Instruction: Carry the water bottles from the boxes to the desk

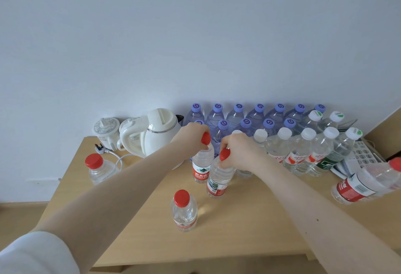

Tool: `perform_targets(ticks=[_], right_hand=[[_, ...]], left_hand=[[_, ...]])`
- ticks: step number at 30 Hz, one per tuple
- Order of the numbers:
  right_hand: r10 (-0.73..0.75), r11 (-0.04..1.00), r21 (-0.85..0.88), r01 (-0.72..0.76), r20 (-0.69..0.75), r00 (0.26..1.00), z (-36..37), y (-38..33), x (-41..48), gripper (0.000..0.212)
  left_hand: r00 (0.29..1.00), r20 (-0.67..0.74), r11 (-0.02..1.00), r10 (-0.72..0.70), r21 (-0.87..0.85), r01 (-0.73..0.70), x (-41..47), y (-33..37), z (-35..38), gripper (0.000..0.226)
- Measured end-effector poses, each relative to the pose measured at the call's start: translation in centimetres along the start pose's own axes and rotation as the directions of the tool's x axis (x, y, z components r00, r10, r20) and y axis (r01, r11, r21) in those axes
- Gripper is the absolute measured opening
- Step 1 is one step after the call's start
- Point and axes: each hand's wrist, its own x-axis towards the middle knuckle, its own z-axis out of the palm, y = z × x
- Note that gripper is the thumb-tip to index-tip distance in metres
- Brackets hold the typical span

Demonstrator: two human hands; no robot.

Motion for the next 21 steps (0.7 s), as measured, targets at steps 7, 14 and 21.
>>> perform_targets(ticks=[7, 14, 21], right_hand=[[-0.007, 1.000, 0.001, 0.007, 0.006, 1.000, -0.1, -0.1, -0.1, 0.020], [-0.060, 0.998, 0.002, 0.060, -0.007, 0.998, -0.6, -0.6, -0.6, 0.022], [-0.128, 0.991, -0.023, 0.129, 0.055, 0.990, 0.0, -2.0, -0.2, 0.019]], left_hand=[[1.000, -0.015, 1.000, 0.005, 0.002, -0.005, 0.2, 0.2, -0.1, 0.030], [1.000, 0.017, 1.000, 0.020, 0.004, -0.020, -0.9, -0.5, -0.3, 0.057], [0.998, -0.037, 0.997, -0.060, -0.040, 0.059, -3.3, -2.5, -0.9, 0.045]])
